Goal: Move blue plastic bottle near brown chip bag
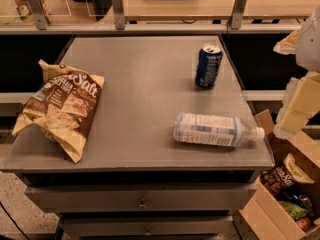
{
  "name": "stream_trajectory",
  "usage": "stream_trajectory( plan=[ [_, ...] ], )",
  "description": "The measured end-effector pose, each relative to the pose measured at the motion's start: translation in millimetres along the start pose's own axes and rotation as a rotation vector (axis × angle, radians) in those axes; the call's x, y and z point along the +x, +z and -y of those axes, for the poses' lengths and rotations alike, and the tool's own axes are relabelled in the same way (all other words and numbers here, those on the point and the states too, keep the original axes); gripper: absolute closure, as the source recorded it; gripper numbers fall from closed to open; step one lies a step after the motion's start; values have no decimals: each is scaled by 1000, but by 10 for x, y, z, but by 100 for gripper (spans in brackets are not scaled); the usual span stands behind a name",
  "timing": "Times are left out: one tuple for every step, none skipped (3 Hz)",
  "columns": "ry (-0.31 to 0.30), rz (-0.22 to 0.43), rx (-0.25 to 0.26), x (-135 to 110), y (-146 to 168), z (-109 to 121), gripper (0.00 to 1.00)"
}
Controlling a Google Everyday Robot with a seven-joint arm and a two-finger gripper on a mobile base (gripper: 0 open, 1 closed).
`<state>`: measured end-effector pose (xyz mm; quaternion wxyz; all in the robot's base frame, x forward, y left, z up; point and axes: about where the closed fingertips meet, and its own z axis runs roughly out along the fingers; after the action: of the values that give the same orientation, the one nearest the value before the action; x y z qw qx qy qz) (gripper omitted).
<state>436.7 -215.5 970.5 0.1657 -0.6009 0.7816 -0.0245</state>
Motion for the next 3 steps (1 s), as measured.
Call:
stream_trajectory(
  plan=[
    [-12,-2,-58,-35,251,-128,0],
    [-35,-14,-129,-81,567,-282,0],
    [-67,-31,-173,-147,874,-430,0]
  ],
)
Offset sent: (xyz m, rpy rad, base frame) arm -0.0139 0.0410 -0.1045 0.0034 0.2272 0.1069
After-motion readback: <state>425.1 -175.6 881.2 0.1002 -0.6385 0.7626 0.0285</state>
